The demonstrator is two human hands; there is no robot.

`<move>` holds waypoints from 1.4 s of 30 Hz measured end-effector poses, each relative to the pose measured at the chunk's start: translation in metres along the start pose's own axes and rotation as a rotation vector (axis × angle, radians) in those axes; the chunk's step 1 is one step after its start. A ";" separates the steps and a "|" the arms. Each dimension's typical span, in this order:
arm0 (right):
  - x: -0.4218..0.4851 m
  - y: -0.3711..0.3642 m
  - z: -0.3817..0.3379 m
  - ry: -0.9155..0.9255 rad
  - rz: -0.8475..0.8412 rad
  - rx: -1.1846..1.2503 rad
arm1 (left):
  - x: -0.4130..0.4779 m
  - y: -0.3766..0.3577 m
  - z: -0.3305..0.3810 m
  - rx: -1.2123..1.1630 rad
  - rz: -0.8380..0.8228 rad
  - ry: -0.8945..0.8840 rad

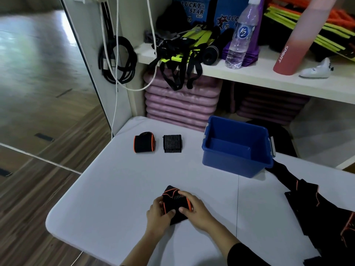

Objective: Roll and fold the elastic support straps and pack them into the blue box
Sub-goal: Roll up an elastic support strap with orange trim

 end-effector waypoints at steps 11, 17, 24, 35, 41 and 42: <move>0.057 -0.007 -0.057 0.092 0.141 0.150 | 0.034 0.058 0.050 -0.123 0.114 -0.232; 0.121 -0.032 -0.091 0.082 0.124 0.143 | 0.092 0.112 0.070 -0.075 0.192 -0.278; 0.165 -0.069 -0.098 0.131 0.115 0.028 | 0.132 0.140 0.047 0.097 0.286 -0.296; 0.182 -0.073 -0.095 0.228 0.173 -0.018 | 0.136 0.136 0.040 0.309 0.326 -0.420; 0.182 -0.077 -0.098 0.182 0.141 -0.038 | 0.142 0.134 0.038 0.334 0.315 -0.372; 0.179 -0.080 -0.098 0.183 0.131 -0.034 | 0.140 0.134 0.036 0.328 0.314 -0.366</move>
Point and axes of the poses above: each hand's wrist, its own x-axis towards the middle knuckle, its own y-axis out of the back of the hand, z = x × y, the point moved 6 cm from there along x, towards the middle knuckle, and after that the axes turned 1 degree about -x, right-handed, at the moved point
